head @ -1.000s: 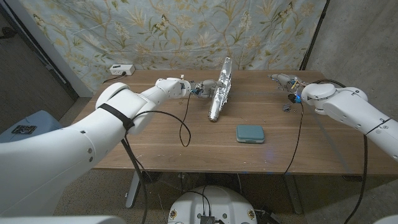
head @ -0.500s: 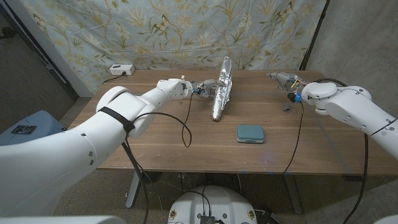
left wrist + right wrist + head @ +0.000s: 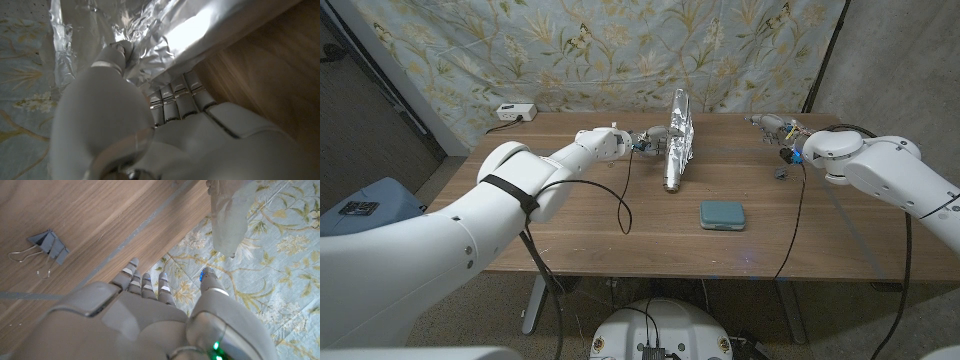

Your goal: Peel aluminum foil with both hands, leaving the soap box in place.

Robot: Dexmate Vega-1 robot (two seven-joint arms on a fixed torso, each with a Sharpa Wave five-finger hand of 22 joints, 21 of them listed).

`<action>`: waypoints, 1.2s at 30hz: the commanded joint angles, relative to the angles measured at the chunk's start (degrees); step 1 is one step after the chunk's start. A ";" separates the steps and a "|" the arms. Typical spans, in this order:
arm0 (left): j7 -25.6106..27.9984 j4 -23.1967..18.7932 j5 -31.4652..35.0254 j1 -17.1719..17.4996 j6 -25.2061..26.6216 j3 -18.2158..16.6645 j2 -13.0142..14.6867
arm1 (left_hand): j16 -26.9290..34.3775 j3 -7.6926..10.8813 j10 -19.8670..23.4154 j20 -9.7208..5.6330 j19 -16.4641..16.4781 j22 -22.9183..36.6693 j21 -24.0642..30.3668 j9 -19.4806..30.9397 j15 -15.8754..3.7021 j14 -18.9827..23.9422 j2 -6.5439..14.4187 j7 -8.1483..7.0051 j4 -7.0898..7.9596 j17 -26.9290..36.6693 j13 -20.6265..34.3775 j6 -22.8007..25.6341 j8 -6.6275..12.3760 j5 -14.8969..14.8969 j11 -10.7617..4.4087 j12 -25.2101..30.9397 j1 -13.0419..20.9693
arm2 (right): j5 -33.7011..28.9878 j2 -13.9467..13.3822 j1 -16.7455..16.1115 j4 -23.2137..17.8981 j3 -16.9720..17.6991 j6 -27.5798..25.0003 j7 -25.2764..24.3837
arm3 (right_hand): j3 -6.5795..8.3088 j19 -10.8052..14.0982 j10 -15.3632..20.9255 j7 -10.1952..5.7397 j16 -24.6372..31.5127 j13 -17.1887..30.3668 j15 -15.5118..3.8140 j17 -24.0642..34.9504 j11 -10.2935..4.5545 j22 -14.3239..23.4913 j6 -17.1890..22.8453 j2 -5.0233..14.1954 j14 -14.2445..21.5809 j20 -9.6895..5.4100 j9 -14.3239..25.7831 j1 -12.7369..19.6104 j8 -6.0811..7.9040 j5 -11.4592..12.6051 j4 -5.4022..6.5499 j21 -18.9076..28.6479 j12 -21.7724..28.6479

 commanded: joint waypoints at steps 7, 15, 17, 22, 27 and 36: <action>4.53 -0.11 1.24 1.12 -0.89 -3.99 -1.81 | -0.12 1.02 4.60 -0.14 -0.33 -0.24 1.08 2.55 -3.62 3.64 3.30 -4.01 0.01 0.30 0.35 4.41 6.71 3.81 -4.36 -0.32 3.35 | 0.58 0.64 2.53 -2.95 -3.06 -2.71 0.01 | 0.06 0.11 0.39 4.78 0.13 0.18 0.99 0.14 0.18 0.17 0.45 0.06 -0.03 0.84 -0.02 0.78 0.31 -0.05 -0.02 0.16 0.26; 5.28 -0.11 2.30 1.27 -0.91 -5.56 -2.83 | -0.22 0.99 4.98 -0.26 -0.40 -0.52 1.56 2.52 -3.70 3.75 3.23 -4.16 0.06 0.37 0.31 4.51 6.66 4.17 -4.61 -0.51 3.29 | -0.55 -0.19 4.61 -3.80 -5.36 -3.53 2.49 | -0.11 -0.86 -0.66 4.80 -0.39 0.17 1.03 0.29 0.19 0.20 -0.35 0.26 -1.28 1.00 -0.06 0.84 -0.12 -0.05 0.23 -0.13 -0.26; 5.61 -0.11 2.56 1.24 -0.94 -5.89 -3.07 | -0.21 0.98 4.91 -0.35 -0.36 -0.60 1.69 2.44 -3.74 3.91 3.15 -4.25 0.04 0.37 0.36 4.70 6.67 4.26 -4.50 -0.57 3.29 | -0.80 -0.30 4.89 -4.45 -5.64 -4.20 2.38 | -0.14 -1.10 -0.91 4.80 -0.46 0.17 1.05 0.29 0.18 0.20 -0.60 0.24 -1.49 1.01 -0.06 0.88 -0.20 -0.05 0.23 -0.19 -0.35; 6.41 -0.11 3.23 1.24 -0.99 -6.59 -3.56 | -0.24 0.98 5.40 -0.50 -0.27 -0.79 2.04 2.57 -3.81 4.12 3.04 -4.43 0.01 0.40 0.31 4.87 6.78 4.54 -4.58 -0.61 3.31 | -1.16 -0.88 5.91 -5.62 -6.49 -5.95 3.15 | -0.20 -1.61 -1.41 4.80 -0.60 0.20 1.07 0.29 0.18 0.20 -1.24 0.15 -1.97 1.20 -0.05 1.04 -0.34 -0.04 0.17 -0.26 -0.46; 5.60 -0.11 3.31 1.23 -0.44 -7.03 -3.75 | -0.18 0.98 5.68 -0.57 -0.16 -1.06 2.57 2.73 -4.03 4.51 2.94 -4.61 -0.05 0.52 0.58 5.16 6.93 4.93 -4.68 -0.63 3.42 | -1.63 -1.41 6.51 -6.69 -7.22 -7.07 3.90 | -0.28 -2.03 -1.86 4.78 -0.67 0.22 1.12 0.30 0.19 0.21 -1.92 0.10 -2.33 1.57 -0.04 1.10 -0.46 -0.03 0.18 -0.30 -0.54; 5.06 -0.11 3.01 1.27 -0.12 -7.52 -4.04 | -0.26 0.94 5.71 -0.72 -0.25 -1.46 3.28 2.77 -4.21 4.66 2.83 -4.61 0.00 0.71 0.96 5.27 6.91 5.44 -4.84 -0.83 3.43 | -1.82 -1.72 6.90 -8.15 -7.66 -8.98 4.11 | -0.34 -2.22 -2.12 4.77 -0.63 0.23 1.12 0.30 0.20 0.21 -2.57 0.03 -2.45 2.00 -0.04 1.21 -0.51 -0.02 0.15 -0.25 -0.52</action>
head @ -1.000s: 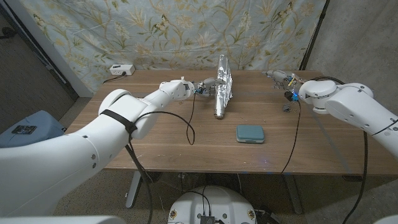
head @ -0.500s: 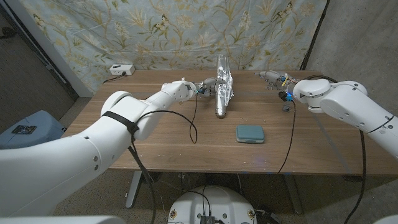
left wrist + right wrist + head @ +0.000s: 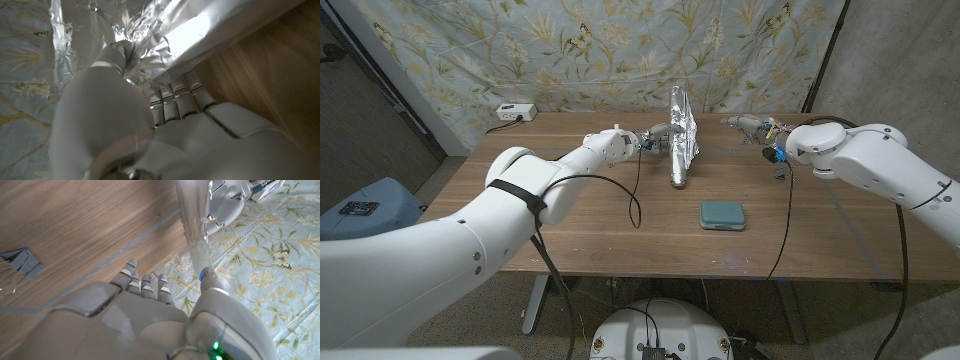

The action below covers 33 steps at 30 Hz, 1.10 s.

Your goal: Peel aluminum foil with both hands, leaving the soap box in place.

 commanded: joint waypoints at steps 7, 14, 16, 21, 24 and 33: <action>-2.10 0.00 -1.02 -0.07 1.64 -0.82 -0.80 | -0.09 0.91 5.61 -0.36 0.10 -0.39 1.07 2.89 -4.37 4.72 2.88 -4.73 -0.02 0.42 0.19 5.29 6.94 5.74 -4.98 -0.21 3.44 | -1.60 -0.34 2.02 -3.86 -2.67 -5.69 -0.37 | -0.18 0.56 -0.11 4.97 0.06 0.08 0.09 0.16 0.10 0.22 -0.93 -0.12 0.11 0.84 -0.03 0.92 0.10 -0.02 -0.14 0.27 -0.05; -1.62 0.37 -2.40 -0.30 1.08 -0.69 -1.20 | 0.04 0.89 6.22 -0.66 0.24 -0.65 1.66 2.91 -4.63 5.32 2.79 -5.23 -0.12 0.57 0.52 5.70 7.05 6.01 -5.57 -0.05 3.67 | -2.34 0.19 3.06 -4.32 -4.29 -7.81 -0.13 | -0.14 1.12 0.35 4.95 0.29 0.10 0.10 0.18 0.10 0.22 -0.87 -0.10 0.66 1.11 -0.01 1.18 0.28 -0.02 -0.23 0.47 0.17; -1.24 0.22 -2.60 -0.27 1.04 -0.60 -1.27 | 0.04 0.88 6.19 -0.68 0.24 -0.73 1.85 2.90 -4.70 5.33 2.79 -5.27 -0.13 0.64 0.74 5.74 7.04 6.09 -5.61 -0.03 3.74 | -2.58 0.07 3.34 -4.42 -4.68 -7.95 0.33 | -0.12 1.14 0.41 4.95 0.31 0.11 0.10 0.18 0.10 0.22 -0.87 -0.08 0.72 1.11 -0.01 1.25 0.31 -0.02 -0.25 0.47 0.19; -0.26 0.31 -2.89 -0.28 0.62 -0.36 -1.56 | -0.02 0.84 6.21 -0.67 0.17 -0.89 2.17 3.03 -4.80 5.30 2.78 -5.20 -0.11 0.75 0.78 5.71 7.07 6.22 -5.67 -0.17 3.83 | -3.43 -0.18 4.22 -4.94 -5.60 -8.97 0.93 | -0.06 1.23 0.56 4.94 0.36 0.11 0.10 0.18 0.10 0.22 -0.85 -0.02 0.84 1.15 0.00 1.42 0.36 -0.01 -0.31 0.49 0.25; 0.37 0.52 -3.05 -0.37 0.40 -0.26 -1.83 | 0.01 0.81 6.46 -0.71 0.14 -0.99 2.37 3.15 -4.89 5.43 2.76 -5.23 -0.12 0.83 0.89 5.71 7.11 6.31 -5.60 -0.11 3.90 | -4.17 -0.48 4.99 -5.46 -6.42 -9.68 1.55 | 0.00 1.24 0.65 4.93 0.37 0.12 0.10 0.18 0.11 0.22 -0.84 0.02 0.92 1.26 0.00 1.57 0.40 -0.01 -0.36 0.47 0.28; 2.20 3.01 -3.34 -1.89 -0.22 0.16 -3.07 | -0.02 0.77 6.66 -0.70 0.18 -1.33 2.99 3.30 -5.09 5.70 2.62 -5.24 -0.08 1.02 1.48 5.97 7.21 6.70 -5.68 -0.03 3.98 | -5.61 -1.16 6.19 -6.38 -7.70 -10.70 3.26 | 0.09 1.29 0.73 4.94 0.37 0.12 0.12 0.18 0.12 0.22 -0.86 0.07 0.98 1.40 0.01 1.87 0.45 -0.01 -0.46 0.45 0.29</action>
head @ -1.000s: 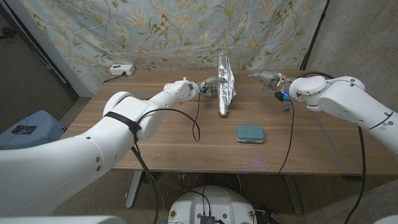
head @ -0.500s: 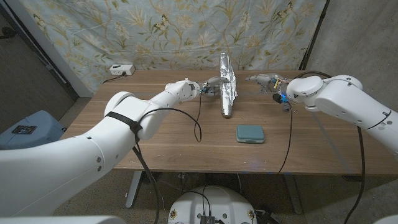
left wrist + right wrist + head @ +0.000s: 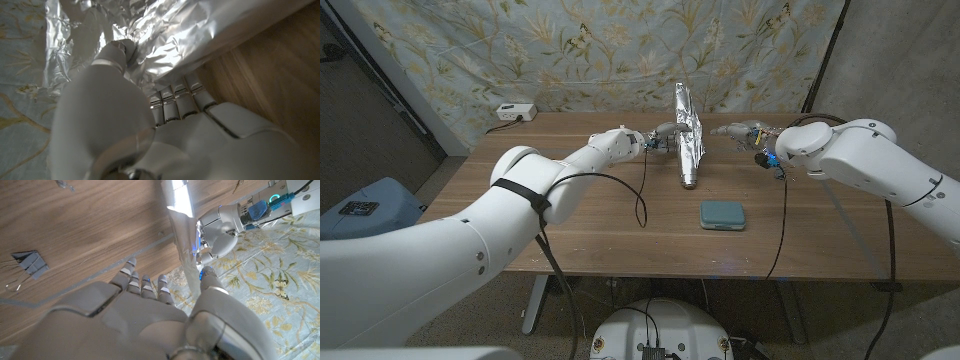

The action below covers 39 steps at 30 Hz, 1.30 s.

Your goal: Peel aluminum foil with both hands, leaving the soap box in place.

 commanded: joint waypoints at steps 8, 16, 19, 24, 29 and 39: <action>0.29 3.76 -2.22 -3.01 1.67 1.18 -1.24 | 0.22 0.81 7.44 -0.11 0.73 -0.36 1.31 3.26 -5.31 6.37 3.18 -5.54 -0.12 0.35 0.39 6.35 7.26 0.89 -5.89 0.43 3.25 | -3.56 -0.65 3.01 -0.97 -3.72 -2.73 3.38 | 0.13 0.29 0.22 5.06 0.32 0.13 0.22 0.19 0.15 0.22 -0.27 0.06 0.51 0.54 0.01 1.17 0.43 -0.02 -0.51 0.19 0.25; 0.86 -1.33 -4.97 -1.82 6.93 2.52 0.55 | 0.14 0.94 7.70 -0.07 0.88 -0.58 1.78 3.54 -5.40 6.61 3.04 -5.58 -0.13 0.46 0.71 6.65 7.40 1.43 -6.08 0.41 3.33 | -6.34 0.50 5.42 -0.33 -6.73 -4.55 4.30 | 0.14 0.26 0.05 5.08 0.27 0.13 0.25 0.19 0.16 0.23 -0.50 0.01 0.43 0.55 0.00 1.38 0.39 -0.05 -0.53 0.15 0.17; 2.19 -3.65 -5.86 -0.95 7.75 3.01 1.27 | 0.10 0.99 7.65 -0.06 0.88 -0.64 1.85 3.52 -5.40 6.65 3.02 -5.62 -0.10 0.48 0.84 6.67 7.36 1.59 -5.99 0.40 3.32 | -7.17 0.79 6.40 -0.01 -7.90 -4.78 5.36 | 0.14 0.26 0.03 5.08 0.25 0.13 0.25 0.19 0.16 0.22 -0.56 0.00 0.41 0.59 0.00 1.43 0.38 -0.05 -0.53 0.15 0.16; 1.61 -1.00 -6.65 -2.12 6.21 3.78 1.21 | -0.03 1.12 7.53 -0.11 0.74 -0.80 2.06 3.50 -5.38 6.69 2.93 -5.60 -0.04 0.55 0.90 6.58 7.19 2.09 -5.71 0.15 3.23 | -7.97 1.30 7.56 0.52 -8.93 -4.88 6.84 | 0.17 0.18 -0.06 5.07 0.23 0.13 0.23 0.20 0.15 0.23 -0.74 0.02 0.37 0.53 -0.01 1.60 0.35 -0.05 -0.55 0.11 0.13; 1.20 2.71 -6.74 -3.61 3.85 4.12 0.53 | -0.18 1.24 7.28 -0.16 0.56 -0.90 2.30 3.61 -5.38 6.51 2.90 -5.30 -0.01 0.70 1.31 6.36 7.04 2.50 -5.67 0.03 3.23 | -7.89 1.70 8.04 0.93 -9.17 -5.33 8.00 | 1.43 0.00 -0.21 4.95 0.14 0.13 0.07 0.14 0.13 0.21 -1.46 0.66 0.19 0.03 0.00 4.28 0.48 0.46 -1.42 0.04 0.12; 1.45 3.32 -6.47 -4.52 3.20 4.21 0.24 | -0.35 1.46 7.46 0.06 0.20 -1.06 2.63 3.78 -5.38 6.43 2.88 -5.17 -0.02 0.93 1.20 6.54 6.98 3.19 -5.68 -0.36 3.28 | -8.74 2.02 9.71 1.35 -11.03 -6.50 10.30 | 3.09 0.28 -0.13 4.97 0.16 0.16 0.08 0.04 0.12 0.19 -1.69 0.23 0.28 -0.36 0.03 8.93 0.80 0.83 -1.99 0.16 0.25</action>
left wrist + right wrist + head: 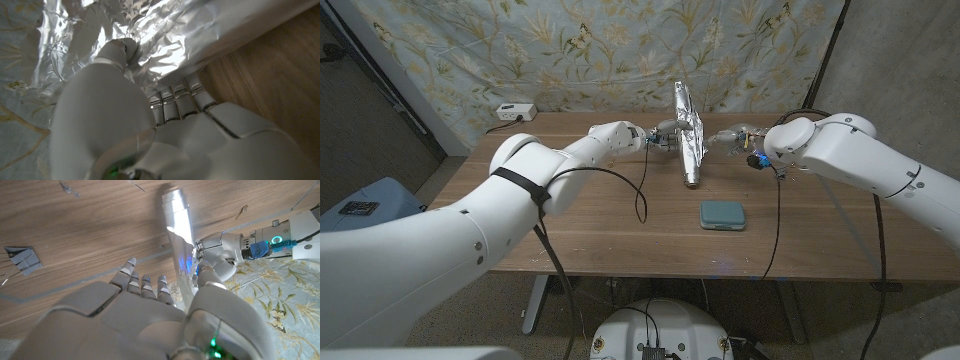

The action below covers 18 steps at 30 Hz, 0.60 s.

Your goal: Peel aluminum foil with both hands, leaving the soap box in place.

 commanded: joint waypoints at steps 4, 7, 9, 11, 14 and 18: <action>0.15 1.07 -0.48 -1.49 -0.86 0.59 -0.28 | 0.29 1.53 6.89 0.02 -0.26 0.00 0.50 2.44 -5.70 6.19 3.40 -5.45 -0.04 0.24 0.23 6.28 6.89 0.84 -6.18 -0.21 2.76 | -1.73 0.91 3.43 0.81 -3.72 -1.99 3.91 | 0.51 0.62 0.05 5.05 0.24 0.18 0.08 0.19 0.12 0.19 -0.42 -0.09 0.51 -0.14 0.03 1.35 0.35 0.55 0.19 0.18 0.33; 0.33 -0.73 -0.78 -1.04 0.59 0.79 0.09 | 0.27 1.58 7.02 0.03 -0.32 -0.02 0.55 2.48 -5.71 6.21 3.38 -5.39 -0.06 0.28 0.13 6.31 6.88 0.96 -6.16 -0.28 2.80 | -2.10 1.07 4.14 0.84 -4.44 -2.61 4.50 | 0.56 0.72 0.17 5.05 0.29 0.19 0.09 0.19 0.12 0.19 -0.32 -0.22 0.68 -0.01 0.04 1.68 0.39 0.55 0.22 0.20 0.37; 2.00 -5.62 -1.42 0.92 2.99 0.76 1.15 | 0.26 1.61 7.04 0.04 -0.34 -0.03 0.59 2.48 -5.71 6.22 3.36 -5.54 -0.08 0.30 0.15 6.32 6.85 1.05 -6.16 -0.30 2.83 | -2.40 1.18 4.47 0.87 -4.78 -3.05 4.60 | 0.57 0.73 0.20 5.05 0.30 0.19 0.10 0.19 0.12 0.19 -0.30 -0.25 0.71 -0.01 0.04 1.77 0.39 0.55 0.23 0.19 0.38; 3.68 -9.60 -1.96 2.55 4.54 0.87 1.97 | 0.23 1.66 7.05 0.07 -0.43 -0.05 0.64 2.61 -5.71 6.23 3.35 -5.39 -0.11 0.34 0.14 6.42 6.91 1.18 -6.16 -0.36 2.88 | -2.85 1.12 4.98 0.90 -5.33 -3.37 4.93 | 0.58 0.73 0.24 5.05 0.31 0.20 0.10 0.19 0.13 0.19 -0.28 -0.29 0.74 0.01 0.04 1.87 0.40 0.55 0.24 0.19 0.40; 4.51 -12.49 -2.58 3.69 5.48 1.28 2.74 | 0.20 1.71 7.10 0.14 -0.44 -0.08 0.73 2.75 -5.70 6.30 3.30 -5.45 -0.11 0.39 0.31 6.42 6.92 1.38 -6.09 -0.31 2.88 | -2.83 1.08 5.46 1.31 -5.47 -3.68 5.58 | 0.59 0.75 0.30 5.05 0.31 0.21 0.12 0.19 0.13 0.19 -0.24 -0.37 0.78 0.03 0.04 2.03 0.41 0.55 0.26 0.18 0.42; 4.35 -12.40 -2.94 3.48 5.49 2.01 3.07 | 0.15 1.77 7.17 0.13 -0.44 -0.12 0.84 2.64 -5.69 6.35 3.25 -5.50 -0.09 0.44 0.36 6.46 6.79 1.62 -6.14 -0.35 2.86 | -2.35 0.45 5.63 1.48 -4.89 -3.78 6.43 | 0.59 0.73 0.32 5.05 0.31 0.21 0.13 0.19 0.13 0.19 -0.19 -0.42 0.80 0.02 0.05 2.12 0.42 0.54 0.27 0.17 0.42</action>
